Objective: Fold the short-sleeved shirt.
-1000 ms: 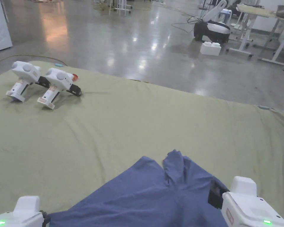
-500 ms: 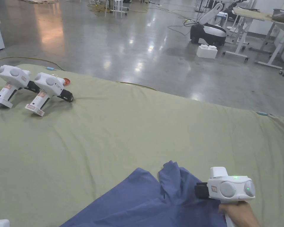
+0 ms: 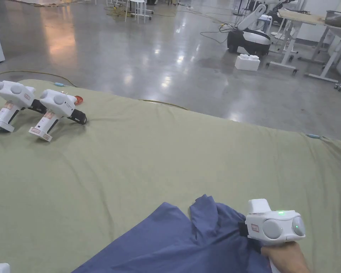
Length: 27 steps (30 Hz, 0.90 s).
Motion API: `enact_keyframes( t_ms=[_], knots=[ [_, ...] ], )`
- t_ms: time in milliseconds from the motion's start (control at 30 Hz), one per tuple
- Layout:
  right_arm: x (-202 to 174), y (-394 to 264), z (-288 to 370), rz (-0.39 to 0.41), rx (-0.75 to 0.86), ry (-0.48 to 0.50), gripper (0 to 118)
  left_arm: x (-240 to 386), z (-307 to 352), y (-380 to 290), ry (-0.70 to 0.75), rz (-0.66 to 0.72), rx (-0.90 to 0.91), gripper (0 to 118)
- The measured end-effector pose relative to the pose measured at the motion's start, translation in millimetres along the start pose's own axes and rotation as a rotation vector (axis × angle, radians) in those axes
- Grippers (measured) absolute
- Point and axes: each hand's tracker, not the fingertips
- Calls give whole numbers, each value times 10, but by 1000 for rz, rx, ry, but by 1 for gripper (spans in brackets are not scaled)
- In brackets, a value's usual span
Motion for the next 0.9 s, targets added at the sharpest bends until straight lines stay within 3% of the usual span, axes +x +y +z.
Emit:
enact_keyframes(
  t_ms=[233, 367, 633, 900],
  knots=[
    [191, -57, 900, -85, 185, -34, 4, 84, 267, 251, -45, -35, 102, 3],
    [365, -107, 1567, -124, 327, -103, 3, 188, 447, 481, -82, -73, 186, 3],
    [800, 26, 2816, -121, 517, -203, 3, 514, 842, 1172, -162, -115, 331, 3],
    [1190, 416, 3637, -143, 644, -311, 3, 1027, 1177, 2101, -219, -178, 459, 3]
  ],
)
